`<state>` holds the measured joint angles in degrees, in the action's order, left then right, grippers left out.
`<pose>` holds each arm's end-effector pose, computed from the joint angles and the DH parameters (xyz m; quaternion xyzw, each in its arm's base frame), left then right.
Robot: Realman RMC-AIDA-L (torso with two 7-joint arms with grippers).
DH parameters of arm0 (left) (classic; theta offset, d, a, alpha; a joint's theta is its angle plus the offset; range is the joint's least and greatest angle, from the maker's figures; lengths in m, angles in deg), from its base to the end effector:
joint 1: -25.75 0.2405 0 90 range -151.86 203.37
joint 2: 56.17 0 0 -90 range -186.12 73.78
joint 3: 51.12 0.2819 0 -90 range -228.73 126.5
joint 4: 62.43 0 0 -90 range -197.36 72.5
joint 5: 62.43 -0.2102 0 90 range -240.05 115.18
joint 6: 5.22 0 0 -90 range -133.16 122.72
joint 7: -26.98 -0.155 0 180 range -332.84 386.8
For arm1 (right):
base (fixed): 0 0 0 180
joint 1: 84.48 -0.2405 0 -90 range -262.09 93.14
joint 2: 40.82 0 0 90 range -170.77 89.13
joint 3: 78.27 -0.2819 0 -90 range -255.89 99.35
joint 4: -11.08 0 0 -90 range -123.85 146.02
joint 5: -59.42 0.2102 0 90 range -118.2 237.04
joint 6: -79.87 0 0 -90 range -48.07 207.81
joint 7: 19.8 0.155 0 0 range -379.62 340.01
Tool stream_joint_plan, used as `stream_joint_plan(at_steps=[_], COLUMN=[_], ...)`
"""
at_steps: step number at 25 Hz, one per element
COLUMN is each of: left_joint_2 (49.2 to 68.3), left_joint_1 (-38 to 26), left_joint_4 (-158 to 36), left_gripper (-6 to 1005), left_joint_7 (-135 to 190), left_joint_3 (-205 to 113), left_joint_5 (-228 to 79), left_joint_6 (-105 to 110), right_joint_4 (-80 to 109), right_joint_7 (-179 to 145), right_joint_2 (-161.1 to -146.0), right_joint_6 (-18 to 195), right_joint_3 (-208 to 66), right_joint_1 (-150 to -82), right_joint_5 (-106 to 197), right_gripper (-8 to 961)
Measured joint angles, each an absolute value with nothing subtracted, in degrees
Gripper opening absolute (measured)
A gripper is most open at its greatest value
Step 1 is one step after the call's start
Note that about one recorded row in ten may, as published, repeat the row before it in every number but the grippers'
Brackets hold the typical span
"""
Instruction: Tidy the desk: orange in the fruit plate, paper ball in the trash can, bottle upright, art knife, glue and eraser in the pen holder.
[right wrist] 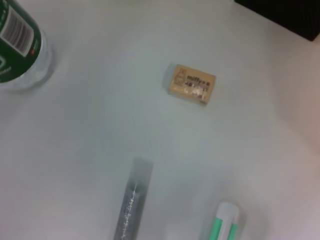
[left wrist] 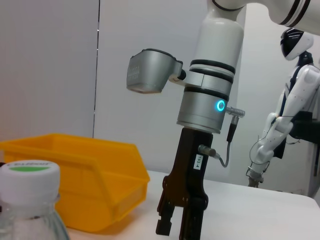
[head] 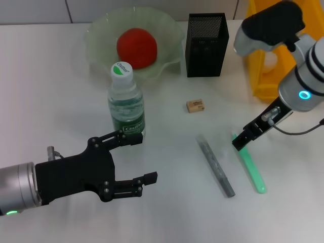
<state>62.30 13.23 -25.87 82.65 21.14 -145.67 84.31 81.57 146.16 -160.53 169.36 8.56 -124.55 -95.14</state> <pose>-0.2909 0.2498 -0.0609 -0.9367 -0.0994 -0.3149 0.1166 0.1995 0.3718 -0.0500 -0.8547 0.4176 -0.2402 0.1932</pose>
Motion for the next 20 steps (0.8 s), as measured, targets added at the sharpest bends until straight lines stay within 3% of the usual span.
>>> stream_joint_plan(at_steps=[16, 20], left_joint_2=[62.32, 62.39], left_joint_1=[13.42, 13.45], left_joint_4=[-25.97, -26.03], left_gripper=[859, 859], left_joint_7=[81.83, 81.81], left_joint_3=[21.24, 21.22], left_joint_5=[-145.66, -145.66], left_joint_6=[84.09, 83.89], right_joint_4=[73.68, 72.92], right_joint_7=[146.73, 146.75], right_joint_2=[-160.53, -160.53], right_joint_6=[167.06, 166.87], right_joint_3=[10.24, 10.23], right_joint_1=[-128.69, -128.95], right_joint_5=[-94.62, -94.62], right_gripper=[687, 525])
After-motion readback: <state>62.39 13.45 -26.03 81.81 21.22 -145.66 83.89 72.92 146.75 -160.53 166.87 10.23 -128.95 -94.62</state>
